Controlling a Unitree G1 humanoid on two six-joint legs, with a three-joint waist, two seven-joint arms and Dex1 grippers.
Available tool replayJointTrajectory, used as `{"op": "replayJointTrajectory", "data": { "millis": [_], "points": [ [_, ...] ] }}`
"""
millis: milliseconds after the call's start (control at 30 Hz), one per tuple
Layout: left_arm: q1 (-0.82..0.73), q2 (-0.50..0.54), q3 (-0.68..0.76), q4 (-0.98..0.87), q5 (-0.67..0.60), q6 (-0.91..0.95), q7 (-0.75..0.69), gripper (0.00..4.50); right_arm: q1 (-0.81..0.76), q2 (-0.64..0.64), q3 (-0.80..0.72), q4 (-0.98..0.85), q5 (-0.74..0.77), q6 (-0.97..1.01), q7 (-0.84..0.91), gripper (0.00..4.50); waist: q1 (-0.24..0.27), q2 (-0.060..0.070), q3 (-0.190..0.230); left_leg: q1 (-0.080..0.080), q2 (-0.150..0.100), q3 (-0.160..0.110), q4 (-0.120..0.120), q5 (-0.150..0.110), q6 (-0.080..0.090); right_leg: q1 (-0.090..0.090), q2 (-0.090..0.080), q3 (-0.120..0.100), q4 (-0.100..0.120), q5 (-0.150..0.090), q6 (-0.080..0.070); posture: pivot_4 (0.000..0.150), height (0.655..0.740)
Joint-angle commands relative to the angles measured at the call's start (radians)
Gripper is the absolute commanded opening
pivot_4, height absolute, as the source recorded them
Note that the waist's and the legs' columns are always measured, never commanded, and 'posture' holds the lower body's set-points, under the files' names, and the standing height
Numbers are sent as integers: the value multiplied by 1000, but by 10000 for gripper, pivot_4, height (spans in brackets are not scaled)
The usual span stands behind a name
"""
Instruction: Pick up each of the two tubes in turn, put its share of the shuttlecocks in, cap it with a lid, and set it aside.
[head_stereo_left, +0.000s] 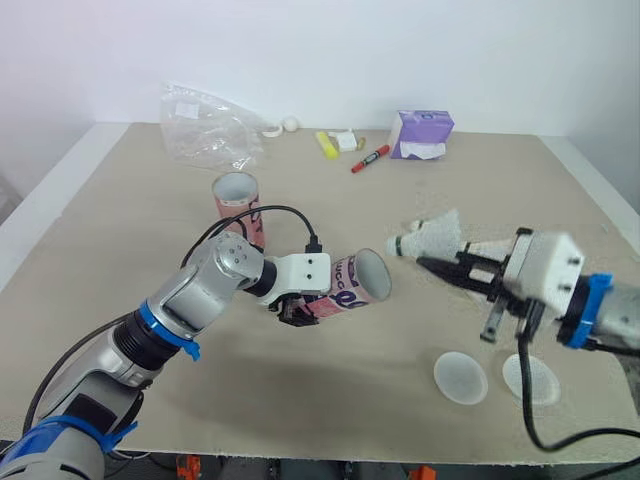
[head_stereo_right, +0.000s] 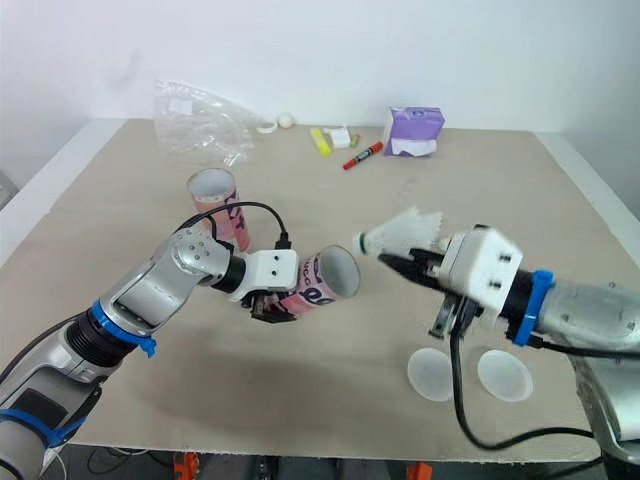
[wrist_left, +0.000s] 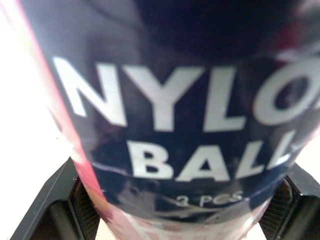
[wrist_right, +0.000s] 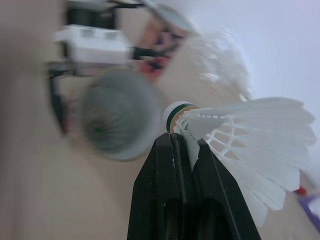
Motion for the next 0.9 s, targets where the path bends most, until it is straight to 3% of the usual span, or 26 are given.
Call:
{"op": "replayJointTrajectory", "data": {
  "millis": [33, 267, 300, 367, 400, 600, 767, 900],
  "points": [
    [6, 4, -13, 23, 15, 4, 2, 36564, 2, -17, 16, -19, -42, -68, 26, 300, 0, 0, 0, 0, 0, 0, 0, 0, 0, 0, 0, 0, 0, 0, 0, 1500, 7400],
    [2, 2, -10, 23, 16, 9, 5, 36564, -7, -6, 119, -2, -98, -124, 41, 300, 0, 0, 0, 0, 0, -1, 0, 1, 1, 0, 0, -1, 0, 0, -2, 1500, 7400],
    [2, 2, -10, 23, 16, 10, 5, 36564, -5, -6, 125, 1, -102, -129, 43, 5235, 0, 0, 0, 0, 0, -1, 0, 1, 0, 0, 0, 0, 0, 0, -2, 1500, 7400],
    [1, 2, -10, 21, 16, 12, 5, 36564, -10, 2, 117, 9, -90, -120, 34, 9547, 0, 0, 0, 0, 0, -1, 0, 1, 0, 0, 0, 0, 0, 0, -2, 1500, 7400],
    [1, 2, -10, 21, 16, 13, 5, 36564, -11, 6, 107, 9, -74, -107, 29, 16379, 0, 0, 0, 0, 0, -1, 0, 1, 0, 0, 0, 0, 0, 0, -2, 1500, 7400],
    [-5, 1, -12, 28, 17, 8, 3, 36564, 69, 105, -61, 28, 119, 88, -108, 44111, 3, -1, 0, 0, 0, -3, 0, 1, 0, 0, 0, -2, 0, 0, -2, 1500, 7400],
    [-10, -9, -19, 27, 18, 6, 4, 36564, 159, 223, -183, 233, 94, 175, -279, 44905, 4, -2, 0, 0, 0, -2, 0, 1, 0, 1, 0, -2, 0, 0, -3, 1500, 7400],
    [-11, -12, -22, 23, 18, 6, 3, 36564, 151, 260, -194, 379, 52, 188, -351, 44905, 2, 2, -1, 0, 0, 0, 0, 1, 1, 0, -1, 0, 0, 1, -3, 1500, 7400]
  ]
}}
